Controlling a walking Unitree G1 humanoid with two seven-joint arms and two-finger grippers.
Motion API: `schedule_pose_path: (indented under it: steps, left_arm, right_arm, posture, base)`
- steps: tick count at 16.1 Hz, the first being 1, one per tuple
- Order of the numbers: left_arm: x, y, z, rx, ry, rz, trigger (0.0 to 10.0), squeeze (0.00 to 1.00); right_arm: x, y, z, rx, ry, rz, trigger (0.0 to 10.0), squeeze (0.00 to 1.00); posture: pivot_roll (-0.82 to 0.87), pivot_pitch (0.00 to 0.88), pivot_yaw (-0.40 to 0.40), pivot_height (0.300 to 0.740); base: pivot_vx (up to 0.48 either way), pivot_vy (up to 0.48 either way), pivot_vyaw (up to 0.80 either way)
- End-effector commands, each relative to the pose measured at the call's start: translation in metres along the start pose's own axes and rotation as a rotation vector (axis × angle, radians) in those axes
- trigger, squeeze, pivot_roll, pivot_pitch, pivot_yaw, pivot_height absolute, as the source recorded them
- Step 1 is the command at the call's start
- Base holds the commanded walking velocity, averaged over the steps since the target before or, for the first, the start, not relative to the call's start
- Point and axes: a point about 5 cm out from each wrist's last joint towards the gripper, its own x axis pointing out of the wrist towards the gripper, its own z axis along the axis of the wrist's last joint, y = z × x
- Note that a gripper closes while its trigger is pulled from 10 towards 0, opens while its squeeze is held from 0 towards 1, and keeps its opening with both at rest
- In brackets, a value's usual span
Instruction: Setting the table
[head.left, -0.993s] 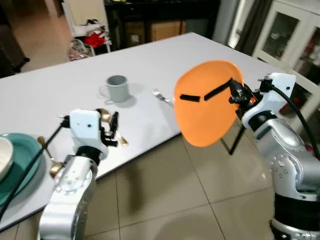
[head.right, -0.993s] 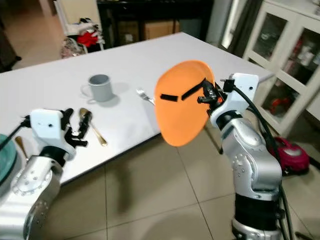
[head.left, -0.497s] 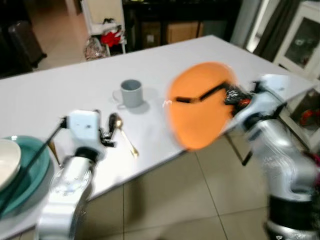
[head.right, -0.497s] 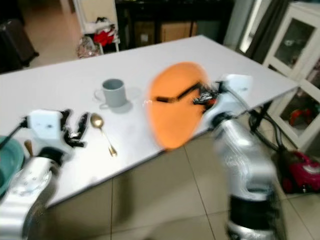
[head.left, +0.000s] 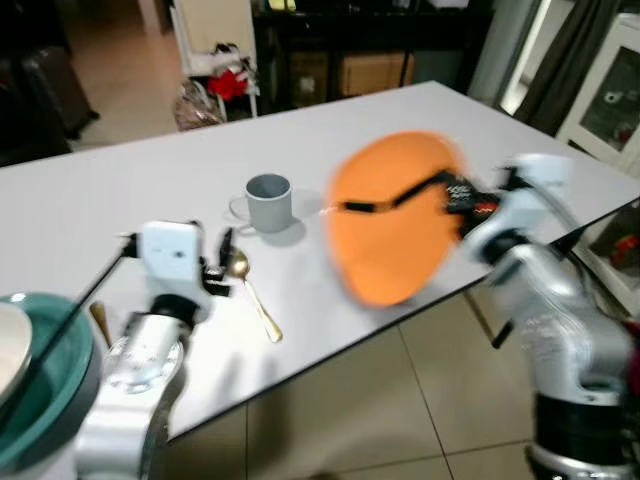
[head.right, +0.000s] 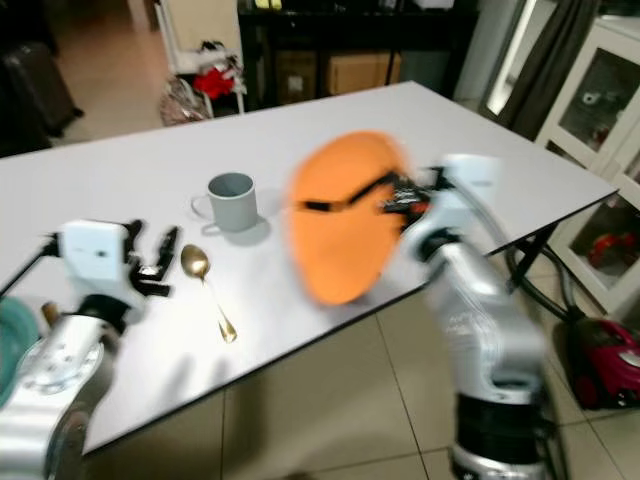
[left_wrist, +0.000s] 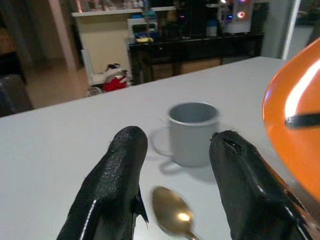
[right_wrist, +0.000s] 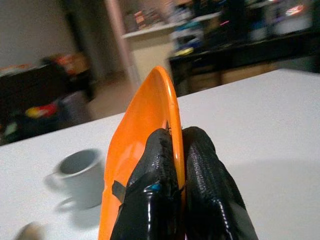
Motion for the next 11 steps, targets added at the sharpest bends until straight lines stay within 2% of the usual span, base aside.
schedule_pose_path:
  steps: [1, 4, 6, 8, 11]
  left_arm:
    - [0.0, -0.004, 0.001, -0.003, 0.001, -0.016, 10.0, 0.0]
    - [-0.002, -0.003, 0.001, 0.001, -0.007, -0.023, 10.0, 0.0]
    - [-0.003, 0.001, 0.002, 0.006, -0.003, -0.061, 10.0, 0.0]
    - [-0.01, -0.005, 0.006, -0.043, 0.022, -0.238, 10.0, 0.0]
    - [-0.017, 0.0, 0.006, -0.016, 0.076, -0.325, 10.0, 0.0]
  right_arm:
    - [-0.002, -0.005, 0.014, -0.005, -0.048, -0.012, 10.0, 0.0]
    - [-0.004, -0.002, 0.009, 0.035, -0.013, 0.012, 10.0, 0.0]
    - [-0.004, -0.003, 0.005, 0.105, 0.02, 0.007, 10.0, 0.0]
    - [-0.001, -0.006, -0.002, 0.204, 0.069, 0.0, 10.0, 0.0]
    - [0.01, -0.007, -0.017, 0.342, 0.149, 0.012, 10.0, 0.0]
  posture:
    - [-0.04, 0.0, 0.001, 0.74]
    - [-0.04, 0.0, 0.0, 0.74]
    - [-0.05, 0.0, -0.003, 0.74]
    - [-0.04, 0.0, -0.003, 0.74]
    - [-0.04, 0.001, -0.002, 0.74]
  base:
    - [0.311, 0.0, 0.0]
    - [0.084, 0.0, 0.0]
    - [0.0, 0.0, 0.0]
    - [0.0, 0.0, 0.0]
    - [0.0, 0.0, 0.0]
